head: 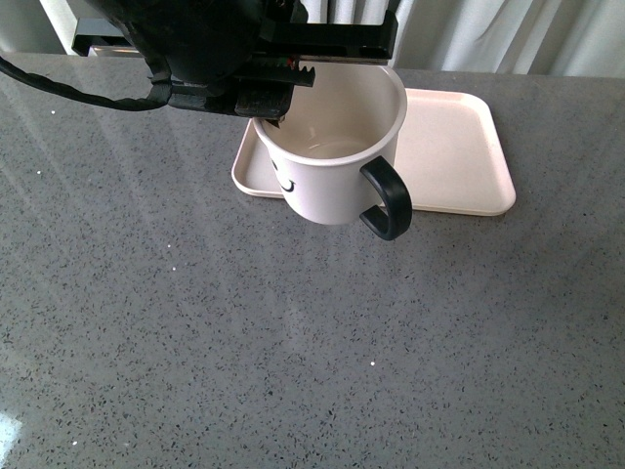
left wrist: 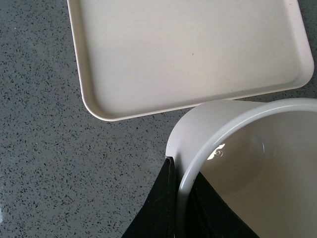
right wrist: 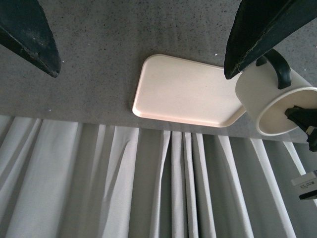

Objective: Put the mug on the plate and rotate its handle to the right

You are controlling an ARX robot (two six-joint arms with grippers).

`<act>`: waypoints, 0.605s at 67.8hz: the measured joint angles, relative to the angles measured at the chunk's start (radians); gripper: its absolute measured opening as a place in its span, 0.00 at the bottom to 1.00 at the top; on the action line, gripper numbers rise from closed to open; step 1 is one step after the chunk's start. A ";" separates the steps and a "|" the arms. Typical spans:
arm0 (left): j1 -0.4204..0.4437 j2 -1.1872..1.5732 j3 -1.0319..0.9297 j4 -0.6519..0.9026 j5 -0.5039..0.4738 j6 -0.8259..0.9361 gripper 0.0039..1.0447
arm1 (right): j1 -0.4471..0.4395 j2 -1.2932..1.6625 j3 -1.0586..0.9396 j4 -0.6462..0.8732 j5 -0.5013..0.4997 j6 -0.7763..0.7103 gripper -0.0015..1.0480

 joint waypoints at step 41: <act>0.000 0.271 0.337 -0.138 -0.005 -0.066 0.02 | 0.000 0.000 0.000 0.000 0.000 0.000 0.91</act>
